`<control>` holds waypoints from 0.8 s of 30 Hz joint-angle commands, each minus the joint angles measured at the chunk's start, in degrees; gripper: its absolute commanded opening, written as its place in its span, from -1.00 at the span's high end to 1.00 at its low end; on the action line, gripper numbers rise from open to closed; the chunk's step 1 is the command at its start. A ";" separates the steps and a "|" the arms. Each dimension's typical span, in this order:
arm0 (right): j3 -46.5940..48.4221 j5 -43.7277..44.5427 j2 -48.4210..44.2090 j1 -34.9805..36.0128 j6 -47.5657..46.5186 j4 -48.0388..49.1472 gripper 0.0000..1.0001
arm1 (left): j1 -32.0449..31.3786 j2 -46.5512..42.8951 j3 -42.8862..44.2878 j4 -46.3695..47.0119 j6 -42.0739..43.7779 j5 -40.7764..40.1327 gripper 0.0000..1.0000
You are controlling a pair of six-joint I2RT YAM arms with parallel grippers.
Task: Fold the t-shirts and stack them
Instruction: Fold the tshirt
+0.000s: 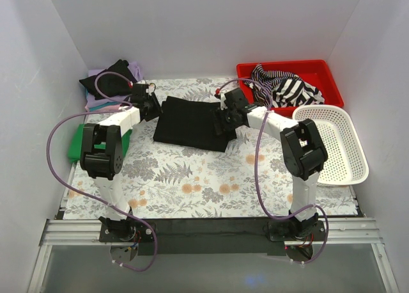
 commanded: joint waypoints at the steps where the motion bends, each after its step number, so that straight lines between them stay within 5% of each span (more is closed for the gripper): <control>1: -2.31 2.07 -3.32 -0.33 -0.69 -0.17 -0.75 | 0.04 -2.07 -1.27 0.82 -2.51 2.20 0.27; 13: -3.99 8.31 -5.34 -2.09 0.98 -1.49 -0.77 | -0.05 3.82 -0.22 -0.23 -3.30 5.73 0.27; 24: -0.82 -3.19 0.81 -3.14 2.39 -1.75 -0.79 | -0.23 3.82 0.04 -0.32 -3.04 4.94 0.27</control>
